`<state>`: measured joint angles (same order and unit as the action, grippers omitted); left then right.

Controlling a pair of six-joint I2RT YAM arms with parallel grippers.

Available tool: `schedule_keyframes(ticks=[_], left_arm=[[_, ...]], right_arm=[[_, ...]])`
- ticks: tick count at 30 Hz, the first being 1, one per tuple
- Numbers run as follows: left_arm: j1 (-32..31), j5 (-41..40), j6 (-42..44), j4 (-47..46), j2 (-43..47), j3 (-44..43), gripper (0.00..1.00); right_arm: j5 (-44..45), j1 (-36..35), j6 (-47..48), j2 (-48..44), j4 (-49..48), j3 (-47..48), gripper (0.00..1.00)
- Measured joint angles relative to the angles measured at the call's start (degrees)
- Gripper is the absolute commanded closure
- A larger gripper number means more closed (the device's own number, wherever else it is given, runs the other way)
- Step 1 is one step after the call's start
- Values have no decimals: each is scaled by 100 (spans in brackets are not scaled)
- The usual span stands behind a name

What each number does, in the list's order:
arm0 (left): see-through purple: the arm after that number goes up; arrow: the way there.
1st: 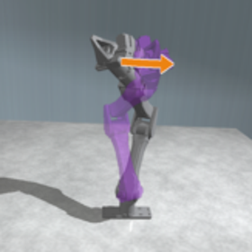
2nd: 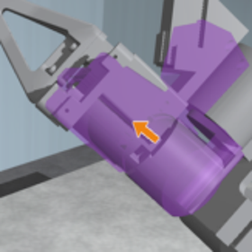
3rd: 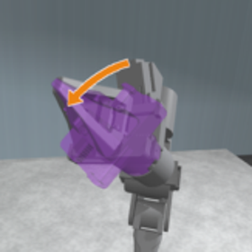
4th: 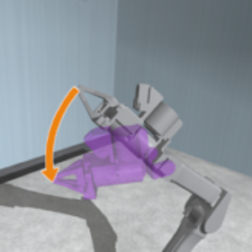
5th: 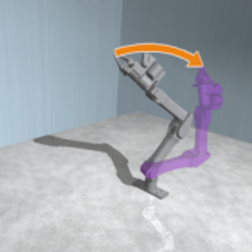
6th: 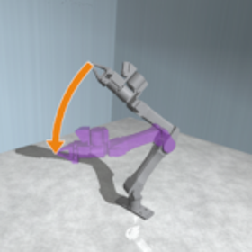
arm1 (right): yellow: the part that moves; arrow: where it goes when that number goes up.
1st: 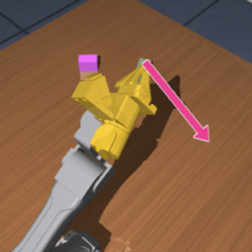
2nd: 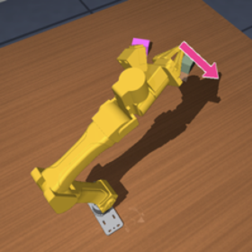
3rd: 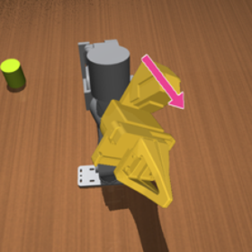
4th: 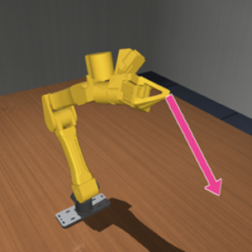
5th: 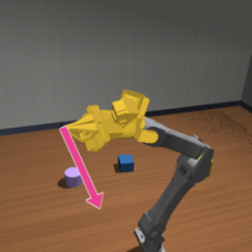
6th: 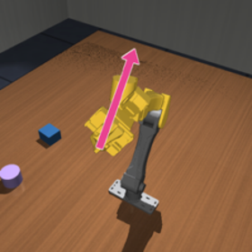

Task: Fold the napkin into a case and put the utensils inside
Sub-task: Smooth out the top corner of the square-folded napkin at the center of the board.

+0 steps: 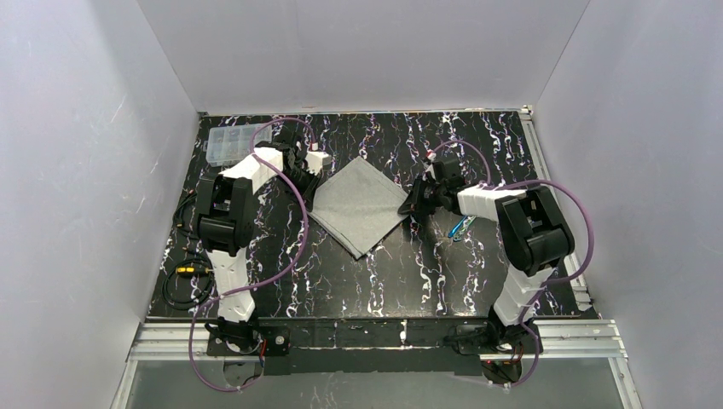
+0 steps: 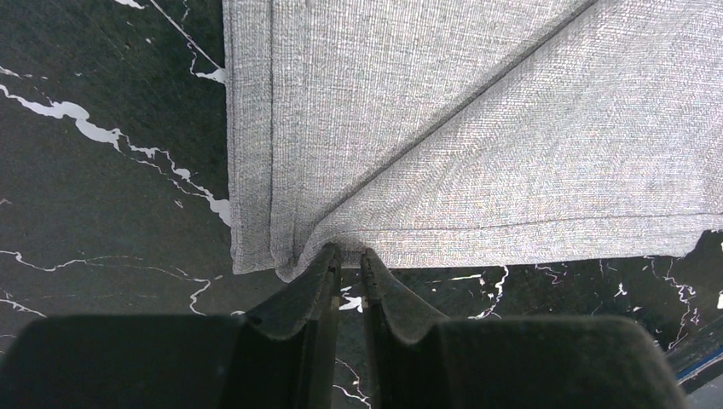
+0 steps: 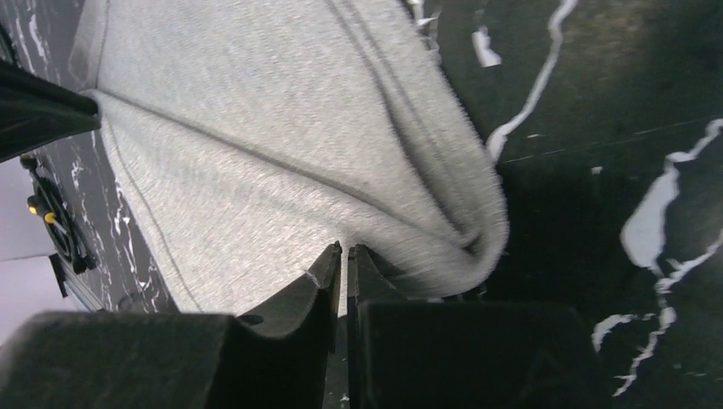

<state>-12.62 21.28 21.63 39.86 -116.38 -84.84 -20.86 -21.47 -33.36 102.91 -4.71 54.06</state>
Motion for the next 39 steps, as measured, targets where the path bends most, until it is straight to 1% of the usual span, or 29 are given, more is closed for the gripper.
schedule_keyframes(ticks=[7, 14, 19, 22, 26, 28, 31, 34, 39], left_arm=[[0, -90, 28, -90, 0, 15, 86], [0, -131, 68, -197, 0, 114, 86], [0, -122, 76, -238, 2, 144, 87], [0, -120, 74, -245, 2, 146, 86], [0, -118, 74, -258, 11, 160, 87], [0, -120, 72, -271, 17, 168, 87], [0, -122, 70, -313, 55, 210, 87], [0, -127, 70, -345, 66, 240, 88], [0, -129, 72, -365, 70, 251, 88]], right_arm=[[-160, 264, -103, 216, -186, -50, 85], [-332, 310, -105, 201, -44, 7, 80], [-575, 173, -407, 44, 111, 267, 80], [-767, -227, -684, 103, -199, 595, 81], [-1174, -837, -1198, 595, -1250, 905, 83], [-1318, -1001, -1432, 898, -1631, 914, 84], [-1403, -1034, -1631, 1327, -1871, 914, 86], [-1360, -964, -1663, 1628, -1899, 907, 87], [-1233, -920, -1569, 1709, -1836, 859, 85]])
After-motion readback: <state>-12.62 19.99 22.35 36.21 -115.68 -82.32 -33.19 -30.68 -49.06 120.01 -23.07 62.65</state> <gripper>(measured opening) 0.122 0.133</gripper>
